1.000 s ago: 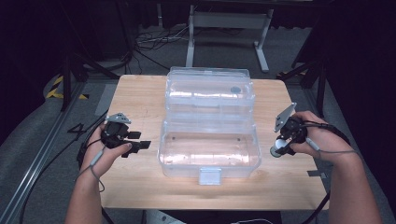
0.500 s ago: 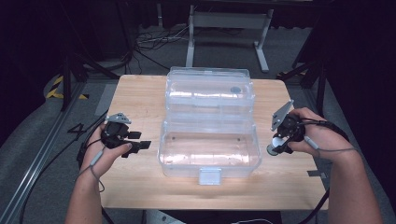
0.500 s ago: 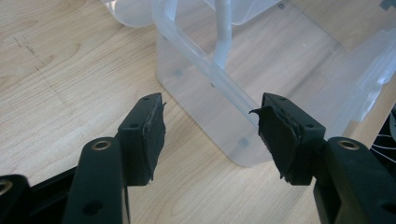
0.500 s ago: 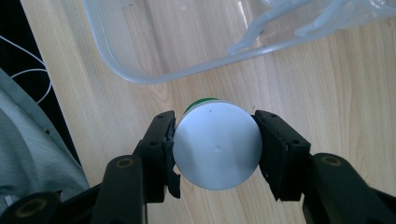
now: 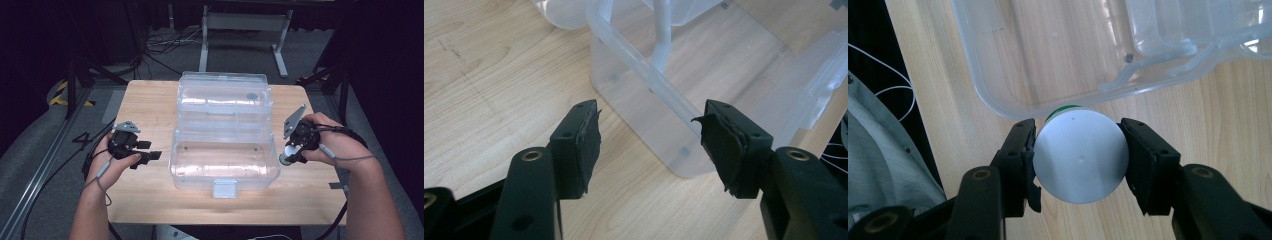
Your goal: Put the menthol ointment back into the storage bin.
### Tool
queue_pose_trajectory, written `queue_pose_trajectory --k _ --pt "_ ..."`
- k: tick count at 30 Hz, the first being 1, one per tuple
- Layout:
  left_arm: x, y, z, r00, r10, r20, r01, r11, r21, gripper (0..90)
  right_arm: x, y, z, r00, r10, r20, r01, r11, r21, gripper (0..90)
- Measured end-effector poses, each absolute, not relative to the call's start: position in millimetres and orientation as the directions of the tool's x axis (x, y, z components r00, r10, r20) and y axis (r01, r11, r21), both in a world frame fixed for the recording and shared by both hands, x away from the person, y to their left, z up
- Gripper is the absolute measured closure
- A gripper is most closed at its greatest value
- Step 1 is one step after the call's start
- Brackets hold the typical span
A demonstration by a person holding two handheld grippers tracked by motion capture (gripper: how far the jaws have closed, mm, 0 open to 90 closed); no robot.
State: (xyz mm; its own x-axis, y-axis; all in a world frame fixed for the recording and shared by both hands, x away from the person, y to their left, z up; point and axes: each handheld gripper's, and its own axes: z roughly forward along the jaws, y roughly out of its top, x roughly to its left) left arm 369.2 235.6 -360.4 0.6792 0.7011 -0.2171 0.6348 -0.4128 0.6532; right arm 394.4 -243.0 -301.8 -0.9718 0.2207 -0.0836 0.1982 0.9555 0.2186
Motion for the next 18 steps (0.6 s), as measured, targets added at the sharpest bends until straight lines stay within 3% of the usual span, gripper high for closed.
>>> queue_pose_trajectory --k 18 --pt "369.1 235.4 -360.1 0.68 0.701 -0.216 0.635 -0.415 0.651 40.8 392.4 -220.9 -300.4 -0.982 0.179 -0.068 0.159 0.961 0.228 50.5"
